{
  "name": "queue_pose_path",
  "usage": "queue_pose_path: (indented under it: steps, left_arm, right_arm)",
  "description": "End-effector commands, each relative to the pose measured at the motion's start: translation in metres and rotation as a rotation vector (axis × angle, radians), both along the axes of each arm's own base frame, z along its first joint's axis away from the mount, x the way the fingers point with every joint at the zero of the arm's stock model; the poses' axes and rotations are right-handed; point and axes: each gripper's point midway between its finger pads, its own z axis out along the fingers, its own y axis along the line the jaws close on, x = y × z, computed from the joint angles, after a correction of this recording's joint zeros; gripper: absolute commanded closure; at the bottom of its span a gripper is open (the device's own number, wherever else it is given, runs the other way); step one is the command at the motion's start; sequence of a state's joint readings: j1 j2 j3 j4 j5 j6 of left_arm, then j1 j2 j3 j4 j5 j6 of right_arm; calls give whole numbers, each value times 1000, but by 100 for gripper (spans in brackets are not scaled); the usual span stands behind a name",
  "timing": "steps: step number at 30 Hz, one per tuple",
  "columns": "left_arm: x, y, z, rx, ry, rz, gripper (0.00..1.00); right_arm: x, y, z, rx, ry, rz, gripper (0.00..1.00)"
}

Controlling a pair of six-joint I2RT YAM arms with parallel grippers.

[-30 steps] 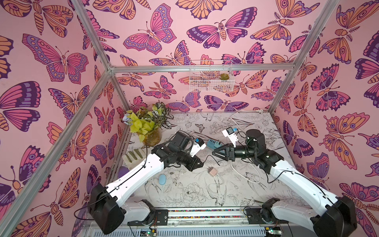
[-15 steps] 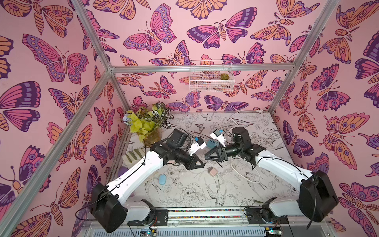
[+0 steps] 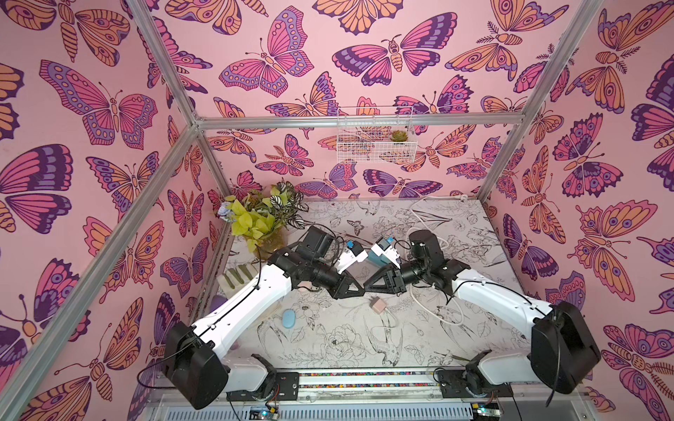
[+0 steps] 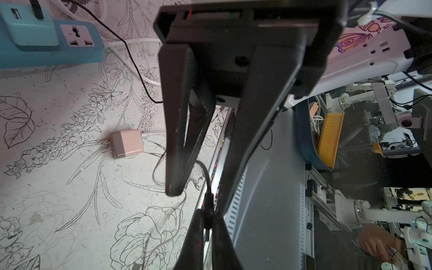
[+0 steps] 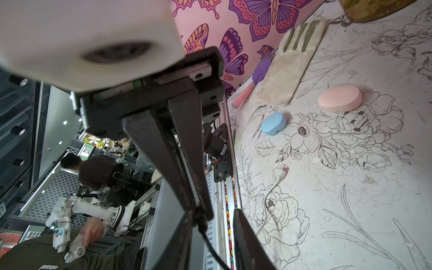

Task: Charge the bluetooth headset
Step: Adjust the charging cable.

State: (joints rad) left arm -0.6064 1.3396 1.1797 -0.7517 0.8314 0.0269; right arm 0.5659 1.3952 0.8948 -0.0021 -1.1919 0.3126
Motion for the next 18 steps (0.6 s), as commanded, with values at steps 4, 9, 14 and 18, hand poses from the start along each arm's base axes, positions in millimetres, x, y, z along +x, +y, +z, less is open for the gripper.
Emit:
queue_pose_path:
  steps: [4, 9, 14, 18]
  left_arm:
    - [1, 2, -1, 4, 10, -17, 100]
    - [3, 2, -3, 10, 10, -12, 100]
    - [5, 4, -3, 16, 5, -4, 100]
    - [6, 5, -5, 25, 5, 6, 91]
  right_arm:
    - [-13, 1, 7, 29, -2, 64, 77]
    - [-18, 3, 11, 42, 0, 93, 83]
    - [-23, 4, 8, 37, 6, 109, 90]
    - [-22, 4, 10, 40, -9, 105, 97]
